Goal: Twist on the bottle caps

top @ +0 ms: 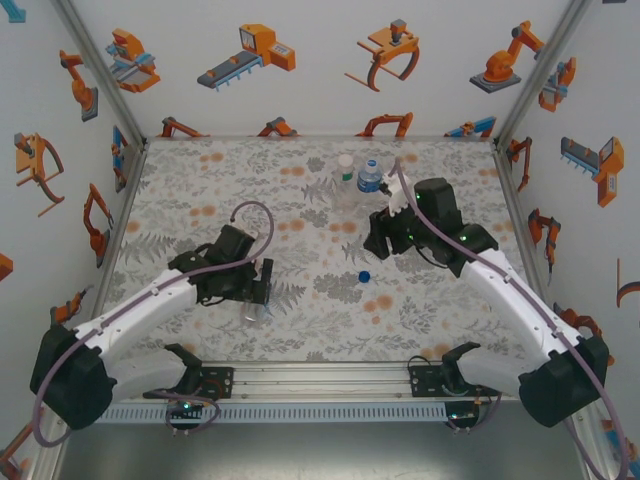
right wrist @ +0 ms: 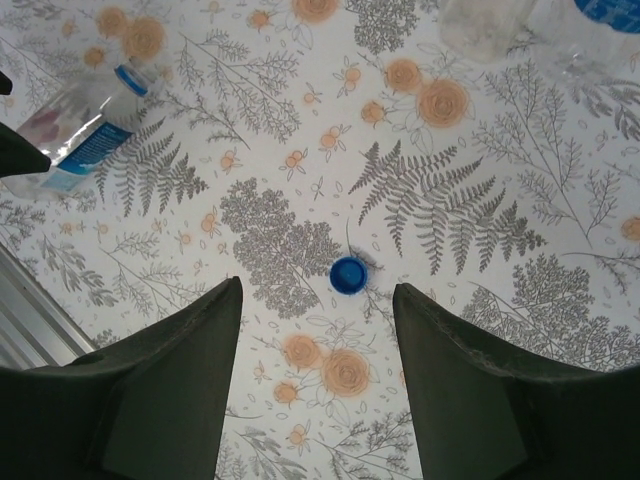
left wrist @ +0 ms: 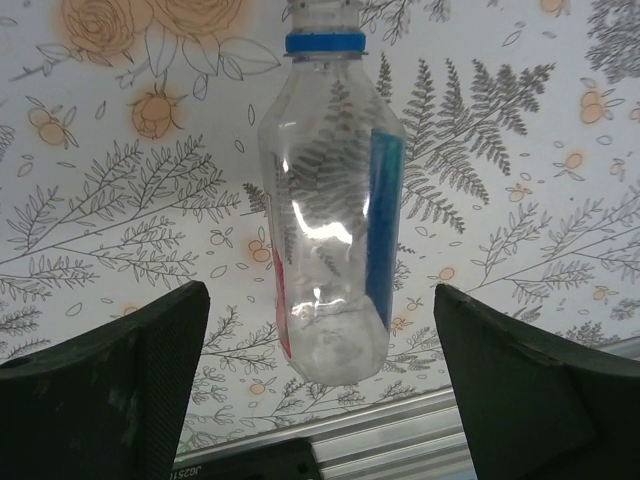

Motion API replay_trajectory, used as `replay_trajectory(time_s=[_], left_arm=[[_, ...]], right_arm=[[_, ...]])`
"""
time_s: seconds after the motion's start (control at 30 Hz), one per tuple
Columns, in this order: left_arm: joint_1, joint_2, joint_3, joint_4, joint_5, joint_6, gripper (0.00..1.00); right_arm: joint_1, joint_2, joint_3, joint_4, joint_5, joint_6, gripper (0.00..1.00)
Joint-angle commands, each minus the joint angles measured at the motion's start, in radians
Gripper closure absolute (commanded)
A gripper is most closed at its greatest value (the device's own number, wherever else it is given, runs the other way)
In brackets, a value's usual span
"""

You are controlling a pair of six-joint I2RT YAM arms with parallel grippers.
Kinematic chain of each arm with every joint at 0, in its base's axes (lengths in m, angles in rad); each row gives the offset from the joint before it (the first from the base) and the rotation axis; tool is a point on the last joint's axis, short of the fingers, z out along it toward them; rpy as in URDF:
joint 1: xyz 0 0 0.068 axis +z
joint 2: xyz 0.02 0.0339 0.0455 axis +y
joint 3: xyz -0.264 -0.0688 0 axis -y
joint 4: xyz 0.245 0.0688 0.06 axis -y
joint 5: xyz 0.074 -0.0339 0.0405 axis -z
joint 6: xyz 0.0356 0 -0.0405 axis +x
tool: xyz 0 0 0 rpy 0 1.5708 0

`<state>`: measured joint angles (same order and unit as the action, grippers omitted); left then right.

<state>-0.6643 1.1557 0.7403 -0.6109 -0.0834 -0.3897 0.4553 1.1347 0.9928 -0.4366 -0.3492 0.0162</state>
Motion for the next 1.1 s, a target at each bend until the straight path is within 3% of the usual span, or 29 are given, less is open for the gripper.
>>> replay_trajectory(time_s=[0.0, 0.43, 0.8, 1.07], left_arm=[[-0.017, 0.064, 0.049, -0.008, -0.019, -0.028, 0.17], [-0.066, 0.289, 0.072, 0.015, -0.036, -0.078, 0.2], [-0.046, 0.341, 0.029, 0.058, -0.011, -0.09, 0.3], [-0.036, 0.359, 0.029, 0.072, -0.003, -0.078, 0.46]], right_arm=[[0.006, -0.026, -0.036, 0.041, 0.003, 0.034, 0.43], [0.006, -0.032, -0.104, 0.061, -0.034, 0.024, 0.43], [0.006, -0.035, -0.132, 0.059, -0.03, 0.011, 0.43], [0.006, -0.041, -0.135, 0.055, -0.019, 0.02, 0.43]])
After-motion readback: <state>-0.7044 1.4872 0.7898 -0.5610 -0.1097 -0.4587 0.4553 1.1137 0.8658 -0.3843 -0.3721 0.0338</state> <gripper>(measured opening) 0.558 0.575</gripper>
